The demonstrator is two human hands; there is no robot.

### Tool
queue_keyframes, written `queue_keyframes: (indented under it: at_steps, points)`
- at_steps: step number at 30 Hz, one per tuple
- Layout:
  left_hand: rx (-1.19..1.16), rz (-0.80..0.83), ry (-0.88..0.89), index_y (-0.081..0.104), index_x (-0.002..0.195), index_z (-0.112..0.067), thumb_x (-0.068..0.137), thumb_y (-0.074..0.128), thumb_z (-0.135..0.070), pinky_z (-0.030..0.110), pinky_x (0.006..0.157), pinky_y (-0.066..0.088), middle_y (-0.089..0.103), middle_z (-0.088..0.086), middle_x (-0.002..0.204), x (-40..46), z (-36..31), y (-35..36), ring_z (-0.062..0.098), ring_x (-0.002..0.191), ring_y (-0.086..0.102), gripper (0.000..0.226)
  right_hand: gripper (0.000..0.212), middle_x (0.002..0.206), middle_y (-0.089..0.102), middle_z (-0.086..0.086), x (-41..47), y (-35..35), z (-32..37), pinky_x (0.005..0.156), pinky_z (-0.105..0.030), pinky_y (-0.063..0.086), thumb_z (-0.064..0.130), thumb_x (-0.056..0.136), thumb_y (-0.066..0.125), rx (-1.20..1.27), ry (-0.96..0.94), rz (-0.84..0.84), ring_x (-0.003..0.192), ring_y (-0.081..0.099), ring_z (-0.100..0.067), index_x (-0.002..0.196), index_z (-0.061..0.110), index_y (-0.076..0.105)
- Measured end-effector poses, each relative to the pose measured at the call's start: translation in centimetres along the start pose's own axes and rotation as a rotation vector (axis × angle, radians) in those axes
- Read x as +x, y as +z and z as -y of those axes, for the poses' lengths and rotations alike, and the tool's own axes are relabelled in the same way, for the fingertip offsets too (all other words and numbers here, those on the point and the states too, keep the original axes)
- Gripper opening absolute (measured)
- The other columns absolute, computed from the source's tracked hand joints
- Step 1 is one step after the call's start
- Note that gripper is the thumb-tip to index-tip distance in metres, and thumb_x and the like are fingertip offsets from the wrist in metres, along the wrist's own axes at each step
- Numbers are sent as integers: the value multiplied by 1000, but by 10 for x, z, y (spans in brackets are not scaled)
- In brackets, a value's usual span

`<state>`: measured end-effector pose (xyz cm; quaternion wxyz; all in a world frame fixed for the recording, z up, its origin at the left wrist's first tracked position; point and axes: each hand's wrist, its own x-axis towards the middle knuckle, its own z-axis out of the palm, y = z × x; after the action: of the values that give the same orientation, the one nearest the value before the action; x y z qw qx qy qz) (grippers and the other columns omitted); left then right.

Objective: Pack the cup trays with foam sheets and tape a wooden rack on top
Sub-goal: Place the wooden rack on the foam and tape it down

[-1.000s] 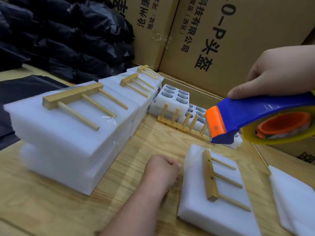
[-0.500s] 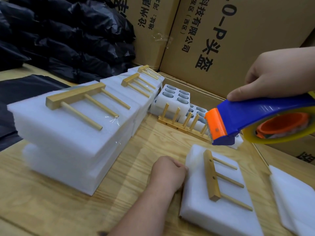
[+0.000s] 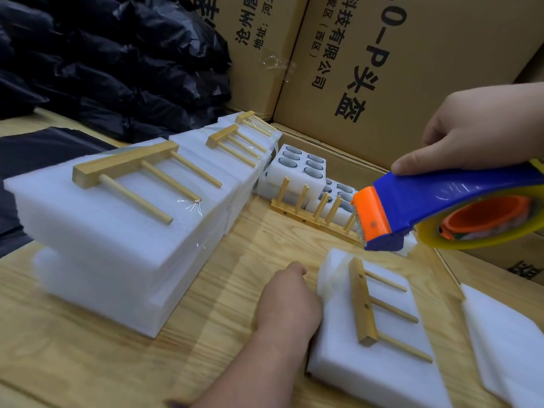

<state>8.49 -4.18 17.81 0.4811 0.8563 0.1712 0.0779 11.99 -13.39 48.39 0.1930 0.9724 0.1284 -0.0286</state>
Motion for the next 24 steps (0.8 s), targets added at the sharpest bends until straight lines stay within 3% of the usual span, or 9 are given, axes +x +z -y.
queue_keyframes:
  at_steps: [2, 4, 6, 8, 12, 21, 24]
  points:
    - [20, -115, 126, 52, 140, -34, 95, 53, -27, 38, 96, 51, 62, -6, 125, 0, -2, -1, 19, 116, 60, 46, 94, 60, 73, 5, -1, 2, -2, 53, -28, 57, 99, 31, 43, 0, 2, 16, 53, 72, -10, 77, 22, 75]
    - [-148, -99, 237, 46, 149, -33, 99, 51, -36, 35, 109, 42, 54, -11, 141, 0, -5, -1, 13, 132, 50, 50, 93, 61, 73, 5, -3, 4, -5, 52, -26, 56, 97, 33, 44, -5, 7, 37, 55, 72, -10, 78, 23, 75]
    - [-497, 114, 232, 31, 158, -38, 95, 49, -51, 25, 117, 28, 38, -19, 159, -5, -11, -3, -2, 144, 33, 67, 91, 61, 74, 6, -5, 6, -8, 53, -25, 55, 96, 34, 43, -6, 9, 52, 55, 73, -9, 79, 23, 74]
    - [-724, 316, 187, 16, 160, -45, 80, 51, -71, 24, 120, 19, 21, -27, 164, -10, -13, 0, -10, 146, 19, 92, 90, 62, 74, 6, -7, 7, -10, 53, -24, 55, 95, 35, 44, 7, 13, 59, 56, 73, -9, 80, 23, 74]
    - [-615, 429, 296, -4, 156, -56, 67, 65, -80, 39, 128, 13, -2, -31, 167, -19, -14, 6, -7, 153, -4, 115, 86, 63, 74, 5, -11, 11, -16, 55, -25, 56, 92, 39, 47, 37, 8, 67, 58, 73, -9, 81, 22, 75]
    - [-357, 412, 412, 9, 142, -70, 64, 68, -65, 34, 127, 17, 20, -27, 164, -18, -14, 2, -8, 152, 1, 98, 62, 64, 74, 6, -11, 27, -36, 55, -24, 53, 81, 75, 58, 112, 43, 40, 57, 72, -9, 81, 22, 75]
    - [-335, 408, 408, 8, 149, -68, 67, 67, -61, 36, 127, 20, 21, -32, 161, -17, -14, 2, -9, 152, 5, 101, 60, 64, 74, 6, -9, 32, -42, 51, -19, 50, 79, 78, 58, 133, 50, 36, 57, 72, -8, 83, 22, 74]
